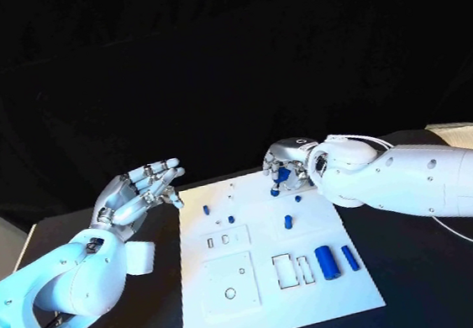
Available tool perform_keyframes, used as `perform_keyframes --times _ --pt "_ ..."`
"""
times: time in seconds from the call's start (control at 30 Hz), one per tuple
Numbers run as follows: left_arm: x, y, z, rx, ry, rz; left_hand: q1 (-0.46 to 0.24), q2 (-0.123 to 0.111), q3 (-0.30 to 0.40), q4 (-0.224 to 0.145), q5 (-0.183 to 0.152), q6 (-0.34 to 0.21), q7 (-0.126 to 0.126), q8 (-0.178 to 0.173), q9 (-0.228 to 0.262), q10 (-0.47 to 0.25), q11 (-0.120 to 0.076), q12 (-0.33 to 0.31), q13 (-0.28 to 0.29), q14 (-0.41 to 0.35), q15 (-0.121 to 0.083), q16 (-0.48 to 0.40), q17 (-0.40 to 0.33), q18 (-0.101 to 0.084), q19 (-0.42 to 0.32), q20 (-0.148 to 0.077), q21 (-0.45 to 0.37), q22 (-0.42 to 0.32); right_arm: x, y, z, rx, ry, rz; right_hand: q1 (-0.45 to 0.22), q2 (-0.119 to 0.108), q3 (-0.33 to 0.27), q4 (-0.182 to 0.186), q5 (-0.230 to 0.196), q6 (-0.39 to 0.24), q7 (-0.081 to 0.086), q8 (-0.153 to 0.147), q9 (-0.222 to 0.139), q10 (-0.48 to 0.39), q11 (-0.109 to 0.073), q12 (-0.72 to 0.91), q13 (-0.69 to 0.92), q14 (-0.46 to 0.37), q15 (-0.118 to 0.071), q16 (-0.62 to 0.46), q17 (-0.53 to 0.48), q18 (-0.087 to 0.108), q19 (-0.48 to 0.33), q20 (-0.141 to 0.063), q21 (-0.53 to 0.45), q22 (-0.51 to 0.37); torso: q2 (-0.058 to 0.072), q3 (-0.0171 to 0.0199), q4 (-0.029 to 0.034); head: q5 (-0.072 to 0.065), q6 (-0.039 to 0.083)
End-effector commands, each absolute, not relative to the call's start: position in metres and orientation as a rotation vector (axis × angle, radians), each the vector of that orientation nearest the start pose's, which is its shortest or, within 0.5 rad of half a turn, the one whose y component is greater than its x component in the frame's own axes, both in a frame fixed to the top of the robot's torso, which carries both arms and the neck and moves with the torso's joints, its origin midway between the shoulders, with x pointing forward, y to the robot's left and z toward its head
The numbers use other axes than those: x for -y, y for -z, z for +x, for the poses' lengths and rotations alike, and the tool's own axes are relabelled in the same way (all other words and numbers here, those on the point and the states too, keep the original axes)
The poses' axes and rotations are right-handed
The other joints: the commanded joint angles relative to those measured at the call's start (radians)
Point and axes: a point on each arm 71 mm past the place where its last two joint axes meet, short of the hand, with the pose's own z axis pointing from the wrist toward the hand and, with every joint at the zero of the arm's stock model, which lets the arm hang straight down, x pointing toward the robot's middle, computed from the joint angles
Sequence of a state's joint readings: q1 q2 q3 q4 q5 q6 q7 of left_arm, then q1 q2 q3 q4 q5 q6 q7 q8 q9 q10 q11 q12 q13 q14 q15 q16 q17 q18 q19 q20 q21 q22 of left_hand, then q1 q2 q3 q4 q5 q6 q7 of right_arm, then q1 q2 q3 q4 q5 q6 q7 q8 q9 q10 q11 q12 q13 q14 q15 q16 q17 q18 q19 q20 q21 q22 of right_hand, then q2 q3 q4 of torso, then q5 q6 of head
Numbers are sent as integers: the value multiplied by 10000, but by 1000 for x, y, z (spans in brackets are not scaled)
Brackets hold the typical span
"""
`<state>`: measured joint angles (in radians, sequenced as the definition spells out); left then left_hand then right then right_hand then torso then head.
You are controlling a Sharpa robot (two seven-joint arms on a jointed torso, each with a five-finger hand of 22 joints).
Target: Assemble the parts on the task board
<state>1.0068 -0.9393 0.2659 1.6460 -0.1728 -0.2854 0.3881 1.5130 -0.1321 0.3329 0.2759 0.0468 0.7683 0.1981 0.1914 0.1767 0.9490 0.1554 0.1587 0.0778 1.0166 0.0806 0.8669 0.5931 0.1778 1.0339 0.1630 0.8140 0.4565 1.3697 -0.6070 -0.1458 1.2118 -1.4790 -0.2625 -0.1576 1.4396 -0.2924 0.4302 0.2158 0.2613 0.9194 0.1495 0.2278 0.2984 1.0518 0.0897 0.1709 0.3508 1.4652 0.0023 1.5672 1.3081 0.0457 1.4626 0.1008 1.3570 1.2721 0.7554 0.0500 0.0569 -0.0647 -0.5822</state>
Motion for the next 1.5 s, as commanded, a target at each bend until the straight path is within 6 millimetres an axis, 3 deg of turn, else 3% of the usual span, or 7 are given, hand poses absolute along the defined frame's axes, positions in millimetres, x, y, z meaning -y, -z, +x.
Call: perform_keyframes --times 0.03,0.2,1.03,1.5 --pt "-227 140 471 -12801 16658 -9852 -11 -73 42 0 37 88 220 65 17 -62 25 65 7 -51 -7 69 17 43 -79 28 71 16 168 153 555 -16345 -4164 -3213 -117 38 7 -86 -36 25 32 -58 21 75 17 -99 -135 1016 85 -39 2436 196 7 72 -54 -22 19 8 5 -25 -35" --pt "-227 140 471 -12796 16642 -9855 -11 -73 42 0 37 88 220 65 17 -62 25 65 7 -51 -7 69 17 43 -79 28 71 16 167 156 554 -16435 -3968 -3437 -167 33 14 -122 -48 61 43 -68 39 133 28 -164 -241 1013 92 -42 2426 201 3 78 -75 -44 28 11 36 -52 -68" --pt "-229 140 471 -12819 16594 -9872 -22 -73 59 7 35 132 220 99 31 -74 29 86 6 -60 -3 84 16 44 -123 34 131 53 167 160 556 -16182 -3207 -3763 -346 124 -147 -271 -61 198 95 -147 103 -37 114 -561 -713 997 166 -68 2355 233 -42 141 -215 -195 83 18 38 -23 -130" --pt "-229 140 471 -12838 16569 -9888 -40 -62 69 21 36 152 223 116 37 -83 33 95 5 -63 1 93 15 45 -146 38 161 72 166 167 555 -16465 -3188 -3826 -262 315 375 -431 -180 458 81 -169 174 254 104 -643 -1043 999 161 -61 2365 232 -20 145 -221 -171 101 20 56 5 -171"
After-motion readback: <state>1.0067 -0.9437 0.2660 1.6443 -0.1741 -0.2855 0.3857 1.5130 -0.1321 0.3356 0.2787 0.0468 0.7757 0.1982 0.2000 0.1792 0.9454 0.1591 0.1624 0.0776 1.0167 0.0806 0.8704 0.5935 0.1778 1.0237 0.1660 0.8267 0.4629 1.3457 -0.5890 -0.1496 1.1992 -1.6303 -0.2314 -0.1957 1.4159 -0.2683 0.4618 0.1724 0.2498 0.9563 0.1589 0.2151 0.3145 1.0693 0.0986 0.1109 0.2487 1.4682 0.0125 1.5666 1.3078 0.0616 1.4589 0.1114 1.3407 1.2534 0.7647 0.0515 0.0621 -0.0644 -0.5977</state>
